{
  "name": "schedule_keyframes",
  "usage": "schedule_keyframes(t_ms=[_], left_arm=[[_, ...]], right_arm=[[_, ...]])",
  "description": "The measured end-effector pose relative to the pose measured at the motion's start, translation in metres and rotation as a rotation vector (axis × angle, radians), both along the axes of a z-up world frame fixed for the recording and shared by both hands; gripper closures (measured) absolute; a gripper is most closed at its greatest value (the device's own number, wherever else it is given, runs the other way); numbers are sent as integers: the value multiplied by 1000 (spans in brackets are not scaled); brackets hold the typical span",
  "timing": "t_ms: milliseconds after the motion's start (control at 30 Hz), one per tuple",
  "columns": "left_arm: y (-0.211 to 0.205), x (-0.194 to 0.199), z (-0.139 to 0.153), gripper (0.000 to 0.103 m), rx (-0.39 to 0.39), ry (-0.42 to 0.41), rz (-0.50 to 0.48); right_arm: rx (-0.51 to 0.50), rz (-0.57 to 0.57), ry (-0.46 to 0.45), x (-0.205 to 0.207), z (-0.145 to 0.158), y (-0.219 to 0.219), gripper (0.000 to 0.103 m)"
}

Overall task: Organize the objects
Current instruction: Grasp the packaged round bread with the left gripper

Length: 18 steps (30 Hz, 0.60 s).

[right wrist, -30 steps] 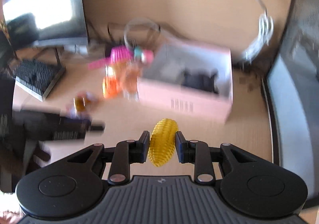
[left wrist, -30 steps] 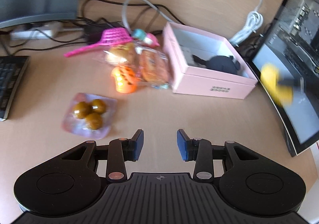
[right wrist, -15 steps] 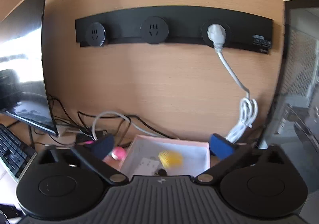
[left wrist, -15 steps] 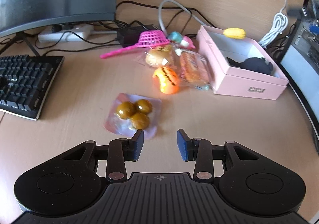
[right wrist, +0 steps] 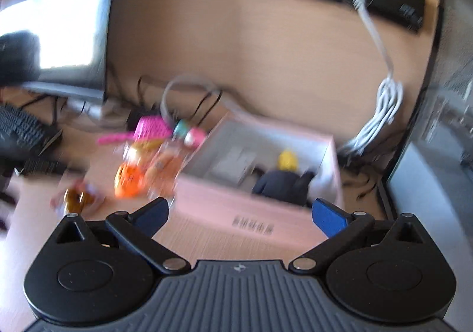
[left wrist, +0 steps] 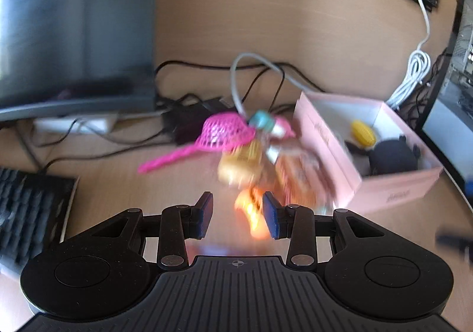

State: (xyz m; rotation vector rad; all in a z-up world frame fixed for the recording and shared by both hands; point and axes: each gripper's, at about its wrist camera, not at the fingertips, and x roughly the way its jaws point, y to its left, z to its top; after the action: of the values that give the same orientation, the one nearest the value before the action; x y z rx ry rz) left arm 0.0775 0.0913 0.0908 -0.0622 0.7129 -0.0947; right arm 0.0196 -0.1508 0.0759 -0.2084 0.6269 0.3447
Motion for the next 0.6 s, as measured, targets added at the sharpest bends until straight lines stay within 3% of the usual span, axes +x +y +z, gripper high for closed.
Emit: schedule_keyframes(t_ms=[100,233,333,400,467,533,600], left_arm=[[9,31,-7,62,-70,37,76],[11,75,-22,62,-133,96,91],[3,101,-31,55,-101,120,60],[1,114,-31,46,-110,150,27],[-5,123,-35,36,-67,170,1],[-10,125,-37,35,-23,156,-13],[-9,129,-37,36,-28,168,2]], right_arm=[[-3,2,51,-5,-8,1,0],[-36,1,88,-8,-16,1,0],[-58,-26,115,-7,-22,-1,0],[-56,-44,132,-7,-24,-3,0],[-49,-50,147,-8,-26,-6,0],[-41,-54,172,-10,-30,-7,0],[-43,-55,193,-12,-35,-6,0]])
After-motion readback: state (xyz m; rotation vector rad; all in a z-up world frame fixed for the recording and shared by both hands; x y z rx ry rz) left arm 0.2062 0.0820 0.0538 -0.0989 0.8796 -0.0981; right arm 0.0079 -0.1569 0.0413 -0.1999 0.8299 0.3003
